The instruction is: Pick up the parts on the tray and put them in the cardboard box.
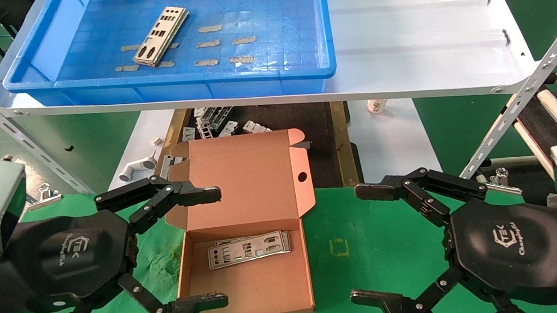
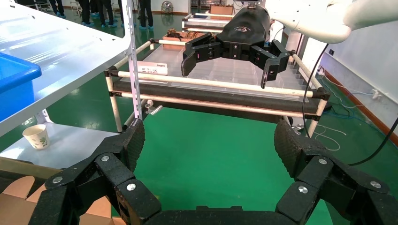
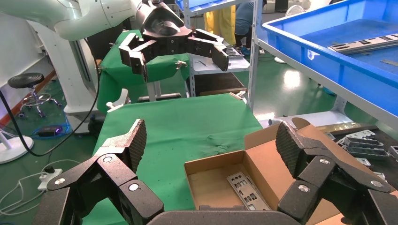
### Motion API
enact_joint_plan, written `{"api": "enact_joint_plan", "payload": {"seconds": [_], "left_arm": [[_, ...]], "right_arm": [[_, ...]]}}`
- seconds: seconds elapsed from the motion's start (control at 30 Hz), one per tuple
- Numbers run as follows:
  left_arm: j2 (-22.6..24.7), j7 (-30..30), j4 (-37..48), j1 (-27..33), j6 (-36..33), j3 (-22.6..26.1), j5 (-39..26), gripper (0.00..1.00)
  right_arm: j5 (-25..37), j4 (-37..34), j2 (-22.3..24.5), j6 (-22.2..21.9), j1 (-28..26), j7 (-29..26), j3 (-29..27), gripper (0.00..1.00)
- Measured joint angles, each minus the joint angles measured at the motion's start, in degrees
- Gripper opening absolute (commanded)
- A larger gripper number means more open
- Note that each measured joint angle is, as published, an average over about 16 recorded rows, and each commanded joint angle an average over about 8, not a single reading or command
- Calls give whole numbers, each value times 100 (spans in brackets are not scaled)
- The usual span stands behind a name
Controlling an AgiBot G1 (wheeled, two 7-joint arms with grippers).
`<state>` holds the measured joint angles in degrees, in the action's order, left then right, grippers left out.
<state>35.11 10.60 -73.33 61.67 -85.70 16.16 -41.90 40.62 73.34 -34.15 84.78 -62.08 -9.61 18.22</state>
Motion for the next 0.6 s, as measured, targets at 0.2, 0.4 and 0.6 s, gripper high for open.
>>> {"api": "enact_joint_plan", "payload": {"seconds": [0.2, 0.4, 0.6], "left_arm": [[0, 0, 0, 0, 0, 0, 0, 100], [0, 0, 0, 0, 0, 0, 0, 100], [0, 0, 0, 0, 0, 0, 0, 100]], "right_arm": [[0, 0, 0, 0, 0, 0, 0, 100], [0, 0, 0, 0, 0, 0, 0, 100], [0, 0, 0, 0, 0, 0, 0, 100]]}}
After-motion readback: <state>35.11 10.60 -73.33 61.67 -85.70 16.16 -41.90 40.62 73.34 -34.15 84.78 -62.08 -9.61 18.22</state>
